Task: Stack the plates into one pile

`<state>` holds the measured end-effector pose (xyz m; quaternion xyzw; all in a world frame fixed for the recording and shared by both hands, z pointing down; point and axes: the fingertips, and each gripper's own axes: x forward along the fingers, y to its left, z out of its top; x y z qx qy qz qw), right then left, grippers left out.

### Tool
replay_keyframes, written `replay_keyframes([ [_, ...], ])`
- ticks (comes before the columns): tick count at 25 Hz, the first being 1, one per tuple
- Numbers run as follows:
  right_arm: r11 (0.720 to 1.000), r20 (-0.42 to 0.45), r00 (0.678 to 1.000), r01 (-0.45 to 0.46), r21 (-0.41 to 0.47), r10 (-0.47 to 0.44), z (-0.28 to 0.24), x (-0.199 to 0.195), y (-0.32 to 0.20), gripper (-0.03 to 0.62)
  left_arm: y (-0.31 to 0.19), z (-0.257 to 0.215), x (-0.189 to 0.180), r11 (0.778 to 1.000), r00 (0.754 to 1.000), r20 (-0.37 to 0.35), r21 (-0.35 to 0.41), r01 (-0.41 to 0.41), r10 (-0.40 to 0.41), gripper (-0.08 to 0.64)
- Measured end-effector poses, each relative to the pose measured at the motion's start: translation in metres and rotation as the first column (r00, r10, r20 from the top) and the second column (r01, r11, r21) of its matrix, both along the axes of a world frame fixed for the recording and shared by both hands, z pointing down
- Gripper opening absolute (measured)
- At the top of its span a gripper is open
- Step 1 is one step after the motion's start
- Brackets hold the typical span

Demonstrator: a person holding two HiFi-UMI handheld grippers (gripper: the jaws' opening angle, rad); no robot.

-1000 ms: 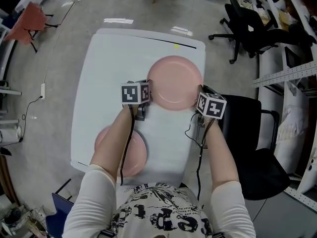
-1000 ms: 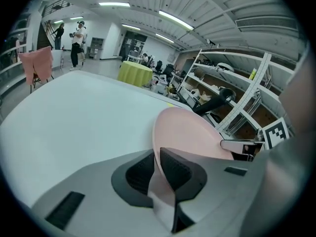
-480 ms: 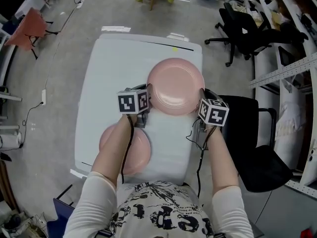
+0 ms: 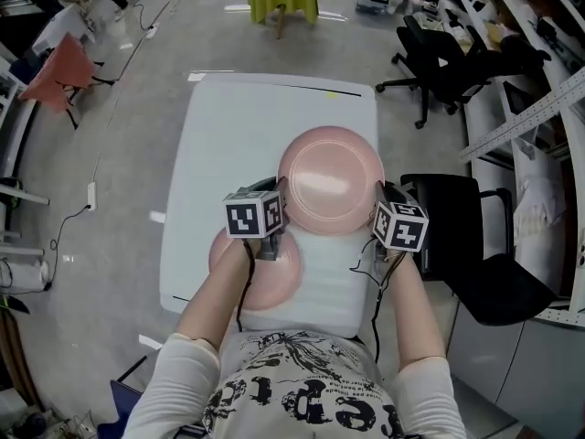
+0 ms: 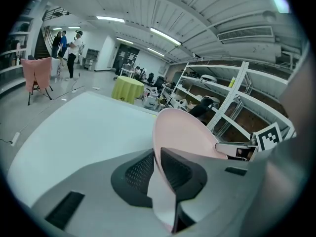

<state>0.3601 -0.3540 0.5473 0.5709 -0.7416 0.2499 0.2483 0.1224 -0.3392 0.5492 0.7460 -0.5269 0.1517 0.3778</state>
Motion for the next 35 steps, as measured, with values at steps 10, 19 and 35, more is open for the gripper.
replay_keyframes([
  [10, 1.0, 0.045, 0.999, -0.005, 0.025, 0.004, -0.01, -0.022, 0.094, 0.04, 0.103, -0.012, -0.023, 0.998, 0.998, 0.012, 0.035, 0.057, -0.057, 0.052],
  [19, 0.996, 0.068, 0.994, 0.088, 0.022, -0.089, -0.01, -0.031, 0.162, 0.04, 0.188, -0.014, -0.027, 0.99, 0.99, 0.031, 0.041, 0.135, -0.136, 0.049],
  [35, 0.992, 0.082, 0.991, 0.112, -0.052, -0.108, 0.019, -0.107, 0.238, 0.037, 0.269, 0.013, -0.103, 0.981, 0.98, 0.038, -0.004, 0.195, -0.194, 0.04],
])
